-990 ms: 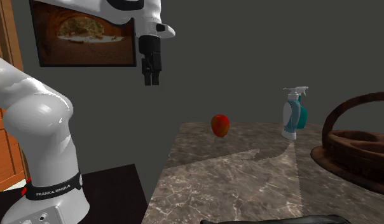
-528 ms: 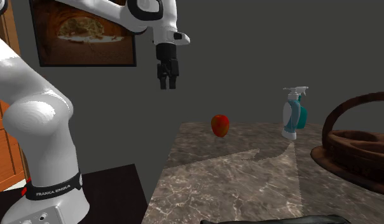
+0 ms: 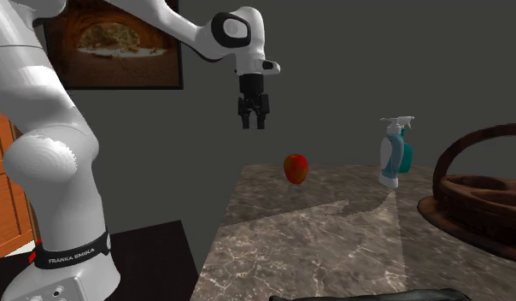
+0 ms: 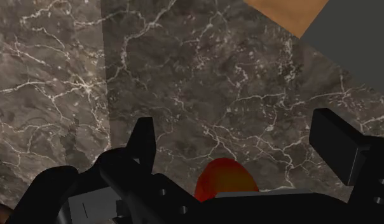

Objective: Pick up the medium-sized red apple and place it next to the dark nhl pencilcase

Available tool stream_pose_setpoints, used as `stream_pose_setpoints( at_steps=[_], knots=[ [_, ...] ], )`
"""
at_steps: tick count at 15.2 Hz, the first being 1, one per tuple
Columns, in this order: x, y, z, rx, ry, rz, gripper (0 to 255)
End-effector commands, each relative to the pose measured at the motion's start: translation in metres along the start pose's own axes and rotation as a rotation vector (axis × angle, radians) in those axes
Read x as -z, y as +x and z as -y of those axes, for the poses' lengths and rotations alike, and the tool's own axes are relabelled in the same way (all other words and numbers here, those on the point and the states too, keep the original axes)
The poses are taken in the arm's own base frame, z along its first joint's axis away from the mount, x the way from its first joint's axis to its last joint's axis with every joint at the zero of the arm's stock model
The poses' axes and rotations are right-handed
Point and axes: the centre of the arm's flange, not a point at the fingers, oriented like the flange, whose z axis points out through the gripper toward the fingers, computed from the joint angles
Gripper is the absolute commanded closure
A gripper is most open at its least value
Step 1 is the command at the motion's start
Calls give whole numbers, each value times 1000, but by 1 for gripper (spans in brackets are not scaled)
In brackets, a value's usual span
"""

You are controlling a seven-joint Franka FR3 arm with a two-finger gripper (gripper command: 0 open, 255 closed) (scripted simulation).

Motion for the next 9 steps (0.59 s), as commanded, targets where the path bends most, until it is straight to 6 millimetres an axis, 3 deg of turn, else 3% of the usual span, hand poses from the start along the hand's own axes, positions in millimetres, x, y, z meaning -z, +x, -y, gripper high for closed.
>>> stream_pose_setpoints(
  at_steps=[1,9],
  knots=[
    [-6,27,2,2,-2,-3,0],
    [-33,127,14,12,-13,-12,0]
  ],
)
